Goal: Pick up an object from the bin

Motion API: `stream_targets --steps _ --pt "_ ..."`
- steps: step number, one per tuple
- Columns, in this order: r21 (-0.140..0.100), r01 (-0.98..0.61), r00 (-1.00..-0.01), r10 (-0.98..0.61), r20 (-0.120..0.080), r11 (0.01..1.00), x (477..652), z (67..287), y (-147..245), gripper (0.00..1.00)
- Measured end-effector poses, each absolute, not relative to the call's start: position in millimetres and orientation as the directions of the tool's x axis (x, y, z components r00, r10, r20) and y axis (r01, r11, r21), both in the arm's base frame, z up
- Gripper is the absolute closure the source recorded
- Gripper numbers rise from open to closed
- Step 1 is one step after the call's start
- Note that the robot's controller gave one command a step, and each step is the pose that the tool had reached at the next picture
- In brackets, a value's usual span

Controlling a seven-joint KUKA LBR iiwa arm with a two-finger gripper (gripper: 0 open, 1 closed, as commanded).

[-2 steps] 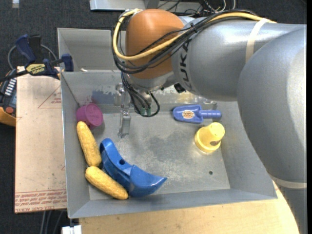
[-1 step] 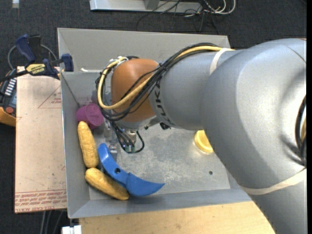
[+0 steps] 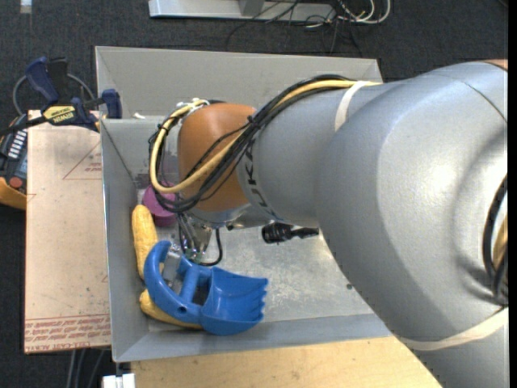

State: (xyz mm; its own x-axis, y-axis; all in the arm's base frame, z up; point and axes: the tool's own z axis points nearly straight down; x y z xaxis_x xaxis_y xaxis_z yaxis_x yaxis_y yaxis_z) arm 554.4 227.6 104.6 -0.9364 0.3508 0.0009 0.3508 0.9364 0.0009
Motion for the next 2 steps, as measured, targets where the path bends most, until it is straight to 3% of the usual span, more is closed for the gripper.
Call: stream_targets --steps 1,2 --pt "0.003 0.016 -1.000 0.016 -0.002 1.000 516.2 103.3 231.2 0.00" --pt "-0.004 0.500 -0.866 0.500 0.002 0.866 565.2 80.8 239.5 0.00"
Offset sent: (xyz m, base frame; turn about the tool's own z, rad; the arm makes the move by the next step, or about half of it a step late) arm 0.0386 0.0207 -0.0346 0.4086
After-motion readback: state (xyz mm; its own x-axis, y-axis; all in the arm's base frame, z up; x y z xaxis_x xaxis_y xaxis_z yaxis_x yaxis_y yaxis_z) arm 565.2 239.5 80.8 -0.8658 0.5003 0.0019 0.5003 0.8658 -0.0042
